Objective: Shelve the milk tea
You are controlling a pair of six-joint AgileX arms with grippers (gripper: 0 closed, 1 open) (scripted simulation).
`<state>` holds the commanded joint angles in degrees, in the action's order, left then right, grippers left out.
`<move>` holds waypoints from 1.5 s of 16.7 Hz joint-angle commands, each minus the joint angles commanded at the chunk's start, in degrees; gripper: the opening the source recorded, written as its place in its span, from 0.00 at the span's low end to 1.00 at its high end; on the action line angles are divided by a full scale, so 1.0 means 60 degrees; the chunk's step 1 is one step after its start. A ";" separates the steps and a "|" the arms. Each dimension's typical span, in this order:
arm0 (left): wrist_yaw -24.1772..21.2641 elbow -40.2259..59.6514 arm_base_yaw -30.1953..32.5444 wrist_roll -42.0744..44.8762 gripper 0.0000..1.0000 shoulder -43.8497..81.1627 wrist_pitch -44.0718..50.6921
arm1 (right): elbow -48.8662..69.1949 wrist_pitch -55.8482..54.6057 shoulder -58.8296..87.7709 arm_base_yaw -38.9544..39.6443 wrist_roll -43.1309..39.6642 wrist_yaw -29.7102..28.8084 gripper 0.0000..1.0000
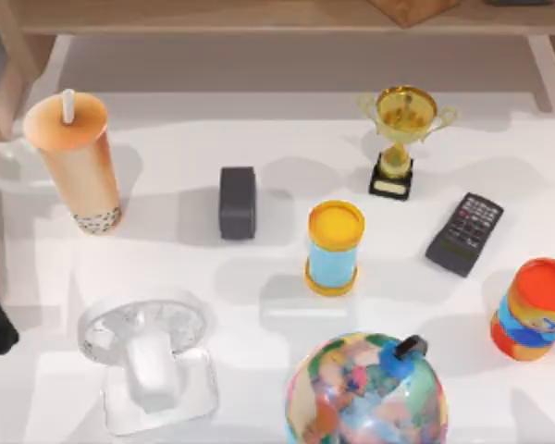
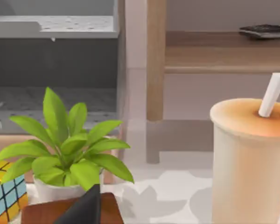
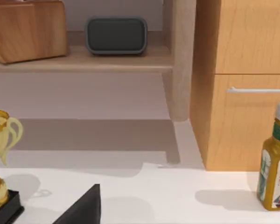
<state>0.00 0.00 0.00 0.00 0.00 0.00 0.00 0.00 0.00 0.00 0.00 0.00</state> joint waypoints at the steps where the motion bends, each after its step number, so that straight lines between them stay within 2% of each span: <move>1: 0.0000 0.0000 0.0000 0.0000 1.00 0.0000 0.0000 | 0.0000 0.0000 0.0000 0.0000 0.0000 0.0000 1.00; 4: 0.0087 0.0066 0.0086 -0.0007 1.00 0.0324 -0.0310 | 0.0000 0.0000 0.0000 0.0000 0.0000 0.0000 1.00; 7: 0.0376 0.0282 0.0392 -0.0034 1.00 0.1542 -0.1439 | 0.0000 0.0000 0.0000 0.0000 0.0000 0.0000 1.00; 10: 0.0790 0.0587 0.0851 -0.0088 1.00 0.3659 -0.3127 | 0.0000 0.0000 0.0000 0.0000 0.0000 0.0000 1.00; 19: 0.2105 0.1512 0.2426 -0.0368 1.00 1.1748 -0.8673 | 0.0000 0.0000 0.0000 0.0000 0.0000 0.0000 1.00; 22: 0.2414 0.1721 0.2800 -0.0455 1.00 1.3554 -0.9998 | 0.0000 0.0000 0.0000 0.0000 0.0000 0.0000 1.00; 25: 0.2583 0.1839 0.3015 -0.0506 1.00 1.4469 -1.0707 | 0.0000 0.0000 0.0000 0.0000 0.0000 0.0000 1.00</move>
<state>15.50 11.03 18.09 -3.03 86.81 -64.24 0.00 0.00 0.00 0.00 0.00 0.00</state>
